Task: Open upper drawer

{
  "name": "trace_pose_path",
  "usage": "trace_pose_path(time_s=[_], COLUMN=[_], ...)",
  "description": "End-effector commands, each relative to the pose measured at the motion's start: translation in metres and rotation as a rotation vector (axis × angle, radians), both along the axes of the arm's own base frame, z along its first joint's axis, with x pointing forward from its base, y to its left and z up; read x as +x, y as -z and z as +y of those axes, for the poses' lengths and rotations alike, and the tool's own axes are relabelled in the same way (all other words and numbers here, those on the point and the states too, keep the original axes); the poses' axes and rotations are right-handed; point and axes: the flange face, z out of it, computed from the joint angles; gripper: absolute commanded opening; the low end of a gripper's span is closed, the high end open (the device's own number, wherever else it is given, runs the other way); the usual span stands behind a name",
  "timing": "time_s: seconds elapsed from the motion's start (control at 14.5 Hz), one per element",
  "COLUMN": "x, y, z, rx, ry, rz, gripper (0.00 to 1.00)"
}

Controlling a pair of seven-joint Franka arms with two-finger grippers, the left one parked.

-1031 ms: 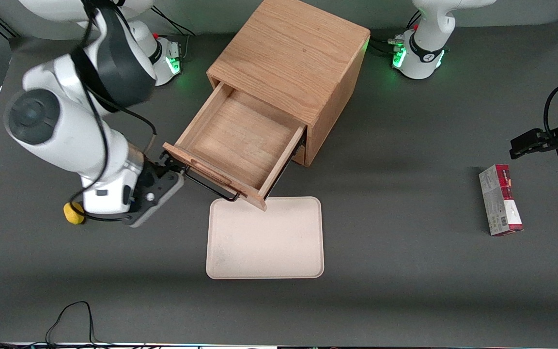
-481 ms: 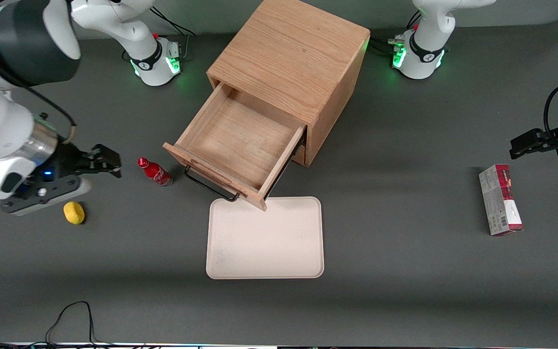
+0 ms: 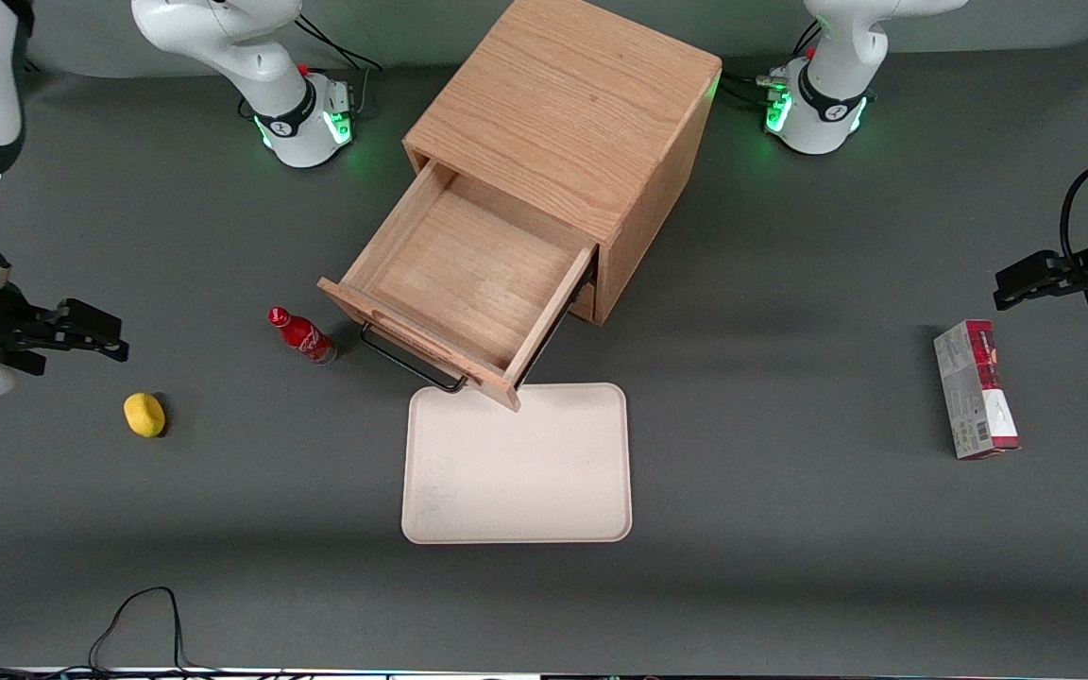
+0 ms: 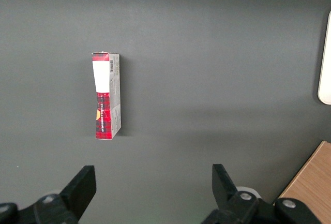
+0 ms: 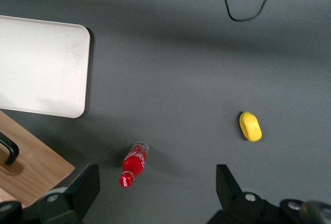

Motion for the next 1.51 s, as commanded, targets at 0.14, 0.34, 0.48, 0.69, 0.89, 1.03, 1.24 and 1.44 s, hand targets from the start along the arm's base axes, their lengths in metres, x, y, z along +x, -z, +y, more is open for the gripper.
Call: trace_pose_path(time_s=[0.14,0.34,0.48,0.69,0.89,1.03,1.24,1.44], x=[-0.037,-0.044,-0.043,-0.042,-0.04,-0.04,-0.039,-0.04], y=[-0.002,-0.01,-0.009,-0.01,-0.01,-0.011,-0.015,-0.016], z=[-0.01,0.006,0.006,-0.003,-0.01,-0.01,-0.007,-0.008], rx=[-0.002,-0.03,-0.03,-0.03,-0.031,-0.031,-0.033,-0.032], ry=[0.028,0.095,0.092,0.106,0.118,0.118,0.104,0.12], rz=[-0.007,-0.022,-0.02,-0.021,-0.021,-0.02,-0.025,-0.023], gripper=[1.0,1.0,1.0,1.0,1.0,1.0,1.0,1.0])
